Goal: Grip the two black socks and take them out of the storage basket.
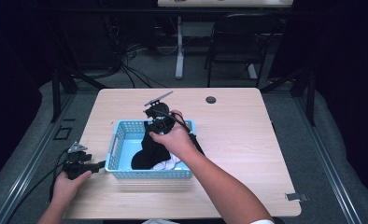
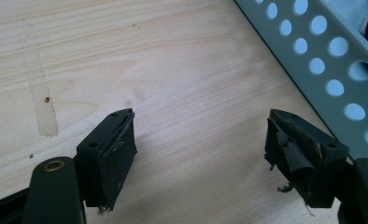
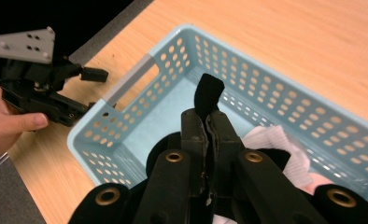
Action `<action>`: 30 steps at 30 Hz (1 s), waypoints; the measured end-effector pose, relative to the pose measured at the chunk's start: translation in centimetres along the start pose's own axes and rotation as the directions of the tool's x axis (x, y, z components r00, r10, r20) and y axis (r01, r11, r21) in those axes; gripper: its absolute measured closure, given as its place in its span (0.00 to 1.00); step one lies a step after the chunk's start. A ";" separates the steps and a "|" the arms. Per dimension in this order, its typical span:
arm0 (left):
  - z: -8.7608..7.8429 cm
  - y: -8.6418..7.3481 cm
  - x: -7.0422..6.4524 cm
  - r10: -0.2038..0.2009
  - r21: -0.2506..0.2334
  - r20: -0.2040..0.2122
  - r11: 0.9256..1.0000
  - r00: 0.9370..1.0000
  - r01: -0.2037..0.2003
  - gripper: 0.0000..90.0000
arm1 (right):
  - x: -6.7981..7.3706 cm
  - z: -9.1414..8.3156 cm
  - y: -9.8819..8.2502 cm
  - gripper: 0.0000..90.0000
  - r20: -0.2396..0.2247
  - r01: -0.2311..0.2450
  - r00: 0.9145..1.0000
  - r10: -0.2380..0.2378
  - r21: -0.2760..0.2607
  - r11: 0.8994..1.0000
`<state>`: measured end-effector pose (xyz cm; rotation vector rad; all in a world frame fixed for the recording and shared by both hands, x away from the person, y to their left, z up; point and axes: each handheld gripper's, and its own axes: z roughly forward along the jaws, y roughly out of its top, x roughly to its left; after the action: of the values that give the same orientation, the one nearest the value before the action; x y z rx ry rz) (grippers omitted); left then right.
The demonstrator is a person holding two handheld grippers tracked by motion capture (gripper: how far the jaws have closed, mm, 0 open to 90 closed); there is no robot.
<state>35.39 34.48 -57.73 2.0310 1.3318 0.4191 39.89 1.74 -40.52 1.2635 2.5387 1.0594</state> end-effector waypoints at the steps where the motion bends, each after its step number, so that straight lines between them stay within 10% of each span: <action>1: 0.0 0.0 0.0 0.000 0.000 0.000 1.000 1.000 0.000 0.27 | 0.1 -0.3 0.2 0.96 0.000 -0.004 1.000 0.004 -0.007 1.000; 30: 0.1 0.0 0.1 -0.007 0.006 -0.006 1.000 1.000 0.007 0.27 | -1.9 -6.6 0.9 0.96 0.009 -0.025 1.000 0.025 -0.070 0.997</action>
<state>35.54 34.56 -57.85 2.0310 1.3449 0.4182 39.12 -2.81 -35.42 1.2824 2.4616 1.1337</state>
